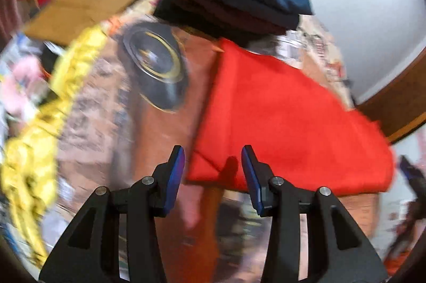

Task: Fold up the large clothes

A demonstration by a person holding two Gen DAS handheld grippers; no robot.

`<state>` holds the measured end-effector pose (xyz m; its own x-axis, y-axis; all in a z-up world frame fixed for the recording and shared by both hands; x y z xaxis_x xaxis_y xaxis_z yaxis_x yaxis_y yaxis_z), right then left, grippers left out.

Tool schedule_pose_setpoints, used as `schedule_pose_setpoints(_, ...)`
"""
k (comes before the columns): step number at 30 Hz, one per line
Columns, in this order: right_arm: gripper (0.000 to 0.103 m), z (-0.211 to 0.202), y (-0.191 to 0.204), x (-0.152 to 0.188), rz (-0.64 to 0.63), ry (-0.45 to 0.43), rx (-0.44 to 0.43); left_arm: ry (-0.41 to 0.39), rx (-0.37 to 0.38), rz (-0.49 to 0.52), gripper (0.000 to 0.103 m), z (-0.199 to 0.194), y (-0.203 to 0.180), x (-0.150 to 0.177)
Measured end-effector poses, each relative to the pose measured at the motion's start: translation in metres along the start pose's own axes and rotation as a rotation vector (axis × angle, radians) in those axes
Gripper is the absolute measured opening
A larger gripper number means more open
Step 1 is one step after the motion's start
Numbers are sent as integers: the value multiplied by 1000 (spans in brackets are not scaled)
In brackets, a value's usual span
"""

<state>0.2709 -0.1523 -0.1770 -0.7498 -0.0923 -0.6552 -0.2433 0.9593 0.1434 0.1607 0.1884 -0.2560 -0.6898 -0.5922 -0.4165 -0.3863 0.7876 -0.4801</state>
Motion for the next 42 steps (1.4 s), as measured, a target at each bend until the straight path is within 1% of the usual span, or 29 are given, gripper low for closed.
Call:
schedule_pose_setpoints(3,54,3,21,2,-43,15,-51,67,101,-39,44,11,-12,16)
schedule_pose_setpoints(5,54,6,34,5,-61,25,-83,117,175,-93,44,20,-17,27)
schedule_pose_setpoints(7,54,10,44,9,-81,38,-95,168,265,-182,44,30,-19,38)
schedule_pose_setpoints(8,54,14,49,11,-89,46,-100,181,291,-211,44,34,-20,41)
schedule_pose_setpoints(10,54,20,54,17,-103,67,-105,185,315,-253,44,39,-21,42)
schedule_pose_setpoints(14,55,36,59,27,-124,105,-84,198,383,-336,44,57,-27,36)
schedule_pose_setpoints(15,56,39,59,29,-127,111,-84,199,389,-353,44,64,-26,34)
schedule_pose_setpoints(17,61,42,58,32,-114,122,-106,187,381,-362,44,72,-25,29)
schedule_pose_setpoints(20,62,40,54,34,-87,122,-139,143,333,-331,44,81,-26,18)
schedule_pose_setpoints(23,62,41,56,36,-94,123,-149,109,309,-354,46,89,-27,8)
schedule_pose_setpoints(25,62,42,59,37,-97,122,-150,87,299,-364,46,94,-27,1)
schedule_pose_setpoints(27,62,43,62,37,-104,123,-149,73,274,-359,46,101,-29,-8)
schedule_pose_setpoints(29,62,44,65,38,-114,127,-145,78,248,-355,47,105,-31,-13)
schedule_pose_setpoints(31,62,45,67,39,-129,129,-134,80,247,-367,47,108,-28,-21)
schedule_pose_setpoints(34,62,46,71,40,-149,138,-128,60,242,-390,46,116,-25,-31)
schedule_pose_setpoints(37,62,47,75,37,-164,149,-118,13,222,-373,39,116,-27,-39)
schedule_pose_setpoints(38,62,46,76,36,-171,148,-114,-8,212,-359,33,112,-27,-39)
schedule_pose_setpoints(39,62,45,78,33,-181,144,-107,-38,193,-333,22,108,-30,-42)
schedule_pose_setpoints(41,62,44,82,27,-198,133,-94,-86,163,-280,11,97,-36,-44)
schedule_pose_setpoints(42,62,43,84,23,-207,123,-88,-119,149,-246,8,88,-41,-45)
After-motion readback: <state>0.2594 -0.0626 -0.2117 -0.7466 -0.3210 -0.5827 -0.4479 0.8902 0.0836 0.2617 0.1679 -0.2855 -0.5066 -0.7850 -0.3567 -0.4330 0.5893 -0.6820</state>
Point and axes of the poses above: each gripper's, at about its wrist camera, not at the fingertips, and z roughly the way its jaws point, y to its left, x to its underside, the point moved 8 cm from there along z, roughly the way its jaws point, and after that the axes turned 7 degrees about x, right-handed, at the moved point
